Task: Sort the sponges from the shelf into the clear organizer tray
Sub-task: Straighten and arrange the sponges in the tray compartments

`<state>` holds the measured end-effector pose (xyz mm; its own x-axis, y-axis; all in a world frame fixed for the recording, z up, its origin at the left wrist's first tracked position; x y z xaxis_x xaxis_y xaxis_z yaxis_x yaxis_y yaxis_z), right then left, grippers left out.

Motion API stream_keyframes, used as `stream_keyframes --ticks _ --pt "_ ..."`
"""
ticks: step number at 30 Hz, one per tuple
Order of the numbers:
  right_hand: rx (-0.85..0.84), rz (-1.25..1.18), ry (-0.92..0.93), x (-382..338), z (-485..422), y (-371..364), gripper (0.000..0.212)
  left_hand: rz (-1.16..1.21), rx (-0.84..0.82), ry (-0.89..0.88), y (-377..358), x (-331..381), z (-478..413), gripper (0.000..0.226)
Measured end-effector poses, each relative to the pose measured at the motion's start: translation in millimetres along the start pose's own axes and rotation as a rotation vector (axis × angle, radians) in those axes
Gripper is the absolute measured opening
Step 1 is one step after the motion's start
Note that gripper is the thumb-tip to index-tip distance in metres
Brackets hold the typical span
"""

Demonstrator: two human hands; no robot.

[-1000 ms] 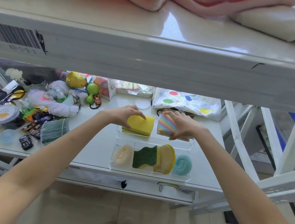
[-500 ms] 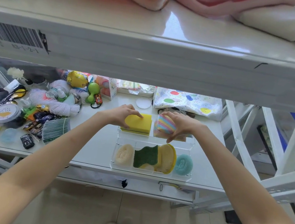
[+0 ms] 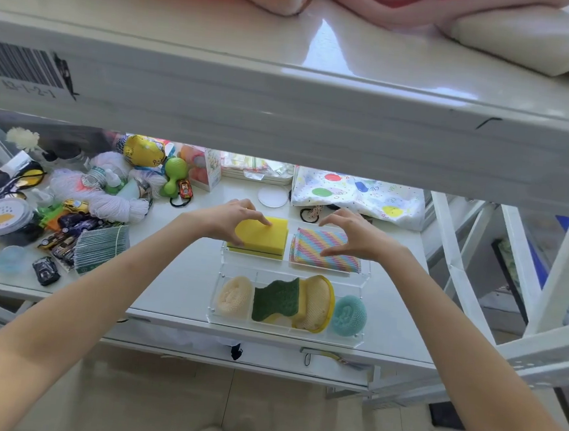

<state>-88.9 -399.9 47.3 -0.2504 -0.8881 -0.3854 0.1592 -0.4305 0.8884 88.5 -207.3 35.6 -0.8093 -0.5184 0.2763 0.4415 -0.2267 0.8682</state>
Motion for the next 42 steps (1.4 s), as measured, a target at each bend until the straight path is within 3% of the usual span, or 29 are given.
stream_keyframes --ticks 3,16,21,27,31,39,42 --pt "-0.03 0.032 -0.033 2.4 1.6 0.4 0.044 -0.003 0.0 0.003 -0.1 0.1 -0.7 0.07" --pt "-0.126 0.175 -0.053 -6.6 -9.6 -17.4 0.041 -0.001 0.019 -0.005 -1.5 0.1 2.2 0.069" --pt "-0.05 0.125 0.042 -33.4 -21.1 -18.4 0.034 -0.011 0.019 -0.005 -1.6 3.5 2.2 0.07" --pt "-0.05 0.217 0.107 -51.0 -28.3 -37.7 0.024 -0.02 0.117 -0.032 -0.2 16.0 -0.6 0.048" --pt "-0.076 0.299 0.082 -44.9 -23.1 -43.0 0.021 -0.022 0.153 -0.028 -5.0 19.8 -2.6 0.046" --pt "-0.058 0.289 0.068 -45.9 -22.6 -48.8 0.024 -0.025 0.182 -0.027 -7.9 19.9 4.8 0.044" --pt "-0.041 0.173 0.045 -44.8 -18.7 -43.1 0.027 -0.024 0.231 -0.055 -11.2 22.8 12.1 0.041"
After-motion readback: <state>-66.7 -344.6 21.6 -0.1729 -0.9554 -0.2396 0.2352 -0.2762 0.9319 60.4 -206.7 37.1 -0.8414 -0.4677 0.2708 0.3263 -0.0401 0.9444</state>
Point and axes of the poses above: each hand's wrist, its own z-axis away from the middle knuckle, its own y-axis out of the back of the hand, x = y × z, the point moved 3 cm from there along -z, towards the middle knuckle, and after that the axes turned 6 degrees about y, right-handed, at the moved point
